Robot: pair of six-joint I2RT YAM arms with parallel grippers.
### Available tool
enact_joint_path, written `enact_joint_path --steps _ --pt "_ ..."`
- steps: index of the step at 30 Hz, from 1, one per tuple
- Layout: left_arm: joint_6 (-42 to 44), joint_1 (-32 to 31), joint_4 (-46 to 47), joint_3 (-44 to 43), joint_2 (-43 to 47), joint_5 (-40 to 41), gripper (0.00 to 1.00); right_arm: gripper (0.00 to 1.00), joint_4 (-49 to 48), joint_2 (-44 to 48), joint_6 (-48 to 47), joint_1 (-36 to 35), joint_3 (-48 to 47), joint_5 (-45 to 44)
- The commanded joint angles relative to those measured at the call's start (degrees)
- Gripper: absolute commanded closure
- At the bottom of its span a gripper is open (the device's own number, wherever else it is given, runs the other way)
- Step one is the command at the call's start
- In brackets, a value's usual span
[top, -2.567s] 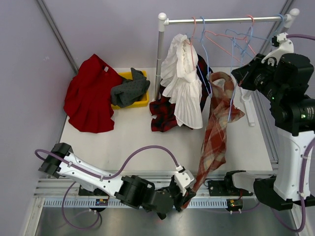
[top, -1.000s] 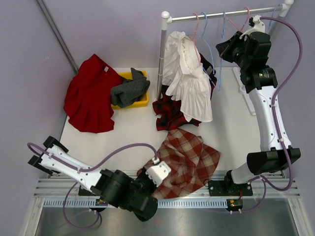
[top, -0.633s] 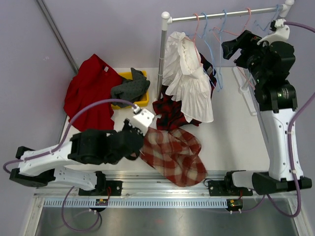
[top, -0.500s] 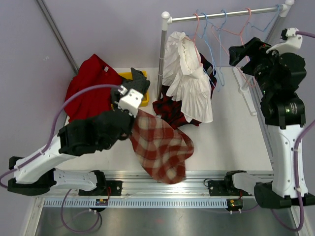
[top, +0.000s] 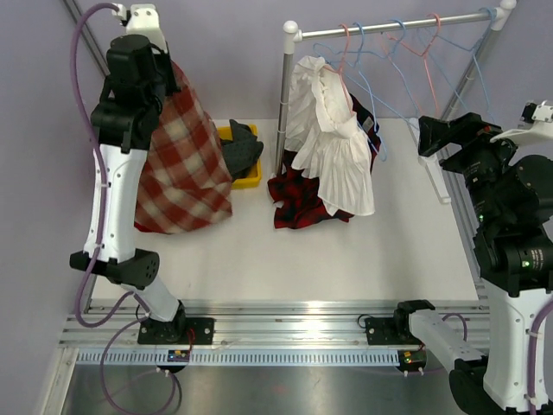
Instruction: Remove the skirt from the hanger
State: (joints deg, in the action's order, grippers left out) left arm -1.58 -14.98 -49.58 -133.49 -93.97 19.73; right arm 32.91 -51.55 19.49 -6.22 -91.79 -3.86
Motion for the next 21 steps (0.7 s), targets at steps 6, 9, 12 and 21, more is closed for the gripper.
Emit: enact_joint_path --steps 6,9,12,21 --pt "-8.6 8.38 25.15 4.03 -3.91 -10.12 1.0 0.0 0.94 0.75 0.03 0.15 3.01 3.33" --pt "-10.71 8.66 22.95 7.0 -7.79 -13.57 1.0 0.01 -1.6 1.89 0.46 0.15 5.3 5.51" --pt "-11.42 8.83 27.07 19.99 -8.5 -12.26 0.99 0.01 -4.24 1.37 -0.15 0.15 5.74 10.17" --pt "-16.34 10.85 18.38 23.52 -21.88 -11.9 0.13 0.01 -7.15 -4.25 0.02 0.15 -0.23 26.27"
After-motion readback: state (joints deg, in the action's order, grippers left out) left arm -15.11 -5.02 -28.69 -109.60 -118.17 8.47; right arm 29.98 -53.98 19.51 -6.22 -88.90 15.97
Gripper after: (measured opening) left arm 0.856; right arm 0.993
